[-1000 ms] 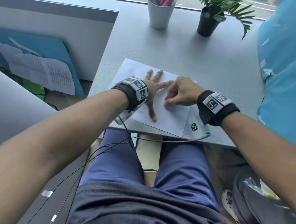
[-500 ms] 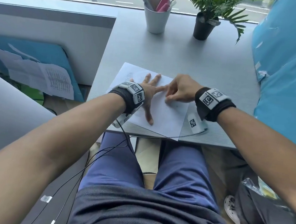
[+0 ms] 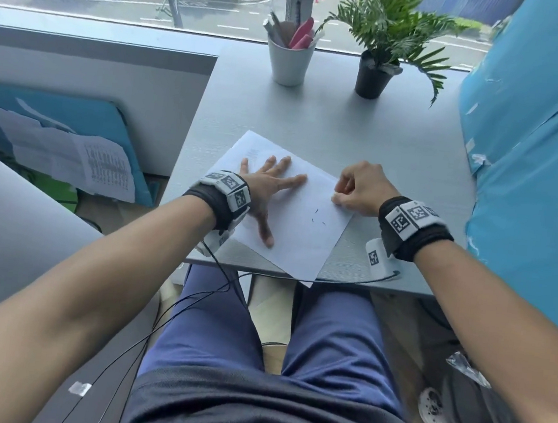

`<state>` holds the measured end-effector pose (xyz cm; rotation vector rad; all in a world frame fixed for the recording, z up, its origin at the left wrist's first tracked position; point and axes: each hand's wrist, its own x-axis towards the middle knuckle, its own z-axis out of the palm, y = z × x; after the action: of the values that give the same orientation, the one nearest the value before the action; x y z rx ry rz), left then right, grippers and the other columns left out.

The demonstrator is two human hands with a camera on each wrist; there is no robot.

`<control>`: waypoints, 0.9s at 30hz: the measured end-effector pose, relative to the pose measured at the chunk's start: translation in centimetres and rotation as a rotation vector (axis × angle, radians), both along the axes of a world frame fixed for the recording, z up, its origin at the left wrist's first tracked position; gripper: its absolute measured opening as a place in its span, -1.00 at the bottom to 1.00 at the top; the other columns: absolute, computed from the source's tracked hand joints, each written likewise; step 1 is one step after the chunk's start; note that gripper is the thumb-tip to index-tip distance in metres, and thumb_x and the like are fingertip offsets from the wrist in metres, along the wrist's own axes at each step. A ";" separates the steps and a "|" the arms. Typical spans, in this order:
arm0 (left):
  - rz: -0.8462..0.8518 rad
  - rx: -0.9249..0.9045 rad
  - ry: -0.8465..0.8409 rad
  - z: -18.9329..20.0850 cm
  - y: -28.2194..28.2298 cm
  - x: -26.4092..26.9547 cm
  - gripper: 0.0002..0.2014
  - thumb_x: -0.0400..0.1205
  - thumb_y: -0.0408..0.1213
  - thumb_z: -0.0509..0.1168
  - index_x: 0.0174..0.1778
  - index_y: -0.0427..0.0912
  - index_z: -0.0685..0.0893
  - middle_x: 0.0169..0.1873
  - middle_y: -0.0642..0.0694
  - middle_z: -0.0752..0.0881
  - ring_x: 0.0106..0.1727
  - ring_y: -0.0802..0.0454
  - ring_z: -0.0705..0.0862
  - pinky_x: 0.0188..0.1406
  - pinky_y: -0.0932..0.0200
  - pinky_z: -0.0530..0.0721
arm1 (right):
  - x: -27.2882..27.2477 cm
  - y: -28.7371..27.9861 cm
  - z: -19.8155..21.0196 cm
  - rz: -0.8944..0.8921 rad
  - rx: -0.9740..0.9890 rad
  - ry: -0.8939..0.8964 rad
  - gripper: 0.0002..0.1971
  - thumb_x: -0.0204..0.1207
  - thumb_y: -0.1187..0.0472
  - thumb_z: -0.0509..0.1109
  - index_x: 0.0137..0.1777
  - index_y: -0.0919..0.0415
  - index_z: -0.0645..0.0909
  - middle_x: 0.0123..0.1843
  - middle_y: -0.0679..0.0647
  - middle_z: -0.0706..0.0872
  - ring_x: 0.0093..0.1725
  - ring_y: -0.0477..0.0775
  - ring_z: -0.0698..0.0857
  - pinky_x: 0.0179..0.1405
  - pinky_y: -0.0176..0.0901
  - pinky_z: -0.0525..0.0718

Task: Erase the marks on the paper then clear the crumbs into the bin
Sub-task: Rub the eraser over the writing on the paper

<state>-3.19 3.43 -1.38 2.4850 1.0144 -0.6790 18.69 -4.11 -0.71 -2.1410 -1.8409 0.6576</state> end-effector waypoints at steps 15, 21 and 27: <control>0.228 0.401 -0.168 1.7 0.1 -1.7 -0.35 0.55 -0.21 0.44 0.58 -0.04 0.41 0.53 -0.16 0.41 0.54 -0.16 0.36 0.48 -0.33 0.38 | -6.8 -5.4 -1.1 0.111 0.007 0.096 -0.89 0.42 0.20 0.55 -0.17 0.22 0.70 -0.23 0.02 0.73 -0.21 -0.01 0.73 -0.14 -0.15 0.76; 0.321 0.195 -0.148 -0.1 -4.6 -0.5 -0.02 0.24 0.49 0.42 0.36 -0.22 0.48 0.31 -0.22 0.51 0.31 -0.17 0.50 0.33 -0.19 0.57 | -5.5 -3.4 -0.3 0.047 0.109 0.034 -0.92 0.45 0.24 0.53 -0.11 0.22 0.73 -0.18 0.06 0.76 -0.18 0.01 0.72 -0.04 -0.08 0.77; 0.148 0.048 -0.102 -1.1 -5.1 -0.3 0.44 0.16 0.55 0.41 0.72 -0.15 -0.22 0.69 -0.20 -0.32 0.69 -0.30 -0.30 0.57 -0.53 -0.09 | -4.3 -3.4 0.3 0.107 0.017 -0.033 -0.97 0.40 0.27 0.54 -0.17 0.18 0.79 -0.20 0.04 0.77 -0.20 0.00 0.72 -0.07 -0.09 0.77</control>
<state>-3.48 -1.67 -2.49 2.4279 1.1744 -0.4829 14.37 -7.51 -0.38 -2.0667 -1.9832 0.6305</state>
